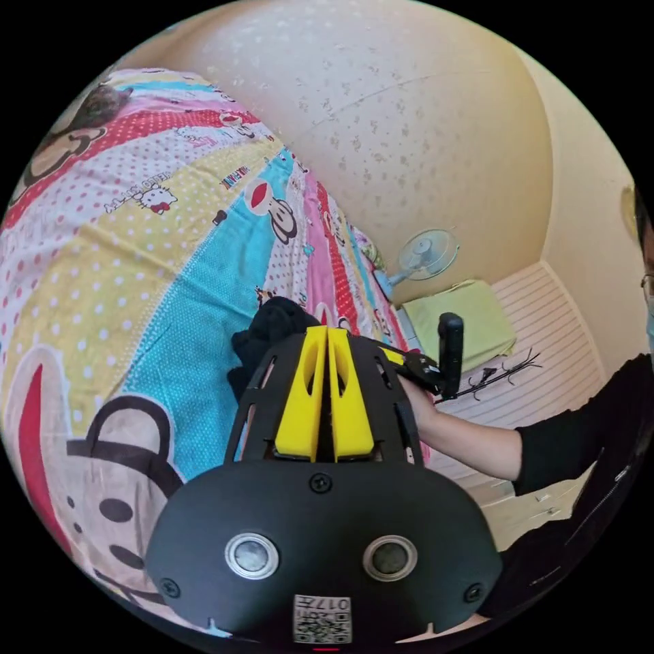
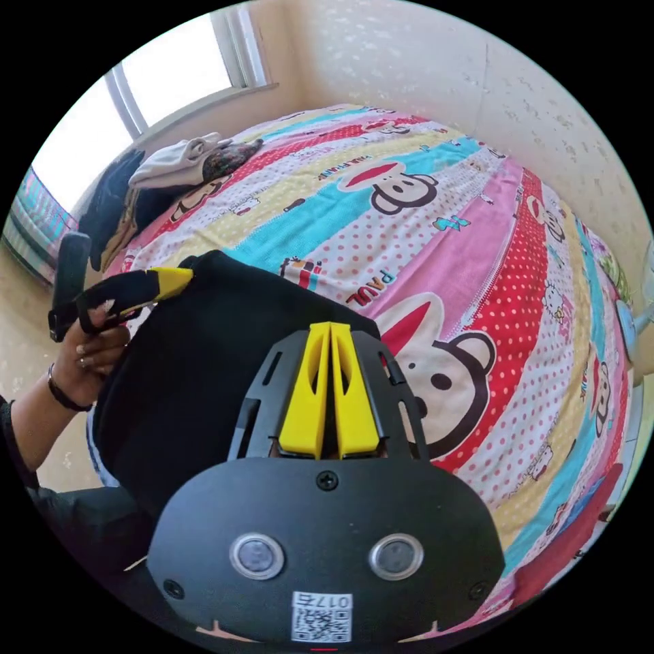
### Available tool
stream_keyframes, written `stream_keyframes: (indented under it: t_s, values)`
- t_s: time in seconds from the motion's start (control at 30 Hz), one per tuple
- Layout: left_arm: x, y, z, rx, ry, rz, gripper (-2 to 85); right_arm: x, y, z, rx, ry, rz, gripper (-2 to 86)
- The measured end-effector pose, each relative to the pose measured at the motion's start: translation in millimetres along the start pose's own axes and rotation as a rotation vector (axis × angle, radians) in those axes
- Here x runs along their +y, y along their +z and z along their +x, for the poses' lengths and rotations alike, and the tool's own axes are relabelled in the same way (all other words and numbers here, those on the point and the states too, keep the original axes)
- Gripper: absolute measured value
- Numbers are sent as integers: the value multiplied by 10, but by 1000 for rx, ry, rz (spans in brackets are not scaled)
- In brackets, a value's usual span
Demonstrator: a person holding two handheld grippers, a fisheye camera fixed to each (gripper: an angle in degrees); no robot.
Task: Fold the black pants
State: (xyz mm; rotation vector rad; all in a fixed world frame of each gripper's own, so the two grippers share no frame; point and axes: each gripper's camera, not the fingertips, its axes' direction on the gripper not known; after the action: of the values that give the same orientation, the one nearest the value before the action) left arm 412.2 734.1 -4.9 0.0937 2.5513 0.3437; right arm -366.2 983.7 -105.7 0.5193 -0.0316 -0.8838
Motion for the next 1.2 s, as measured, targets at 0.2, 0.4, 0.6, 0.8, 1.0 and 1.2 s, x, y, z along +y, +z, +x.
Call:
stream_keyframes:
  t_s: [0.2,0.4,0.6,0.8,1.0,1.2]
  values:
    - [367,-417,1381,-215,281,-102,-10,510,-1108,-11,-98,40,240,3]
    - [864,8,1766,-650,313,-104,-10,1087,-719,-28,-77,68,68,4]
    - [669,-16,1622,-540,172,-120,-10,1208,-538,118,-30,-45,-54,12]
    - [488,-164,1539,-437,85,-115,-10,2062,-1317,754,-467,536,123,97]
    - [338,-118,1627,-479,129,-142,-10,3434,-1009,1003,-908,1012,222,227]
    - [246,-155,1551,-465,82,-125,-10,3706,-677,889,-1076,1018,279,246]
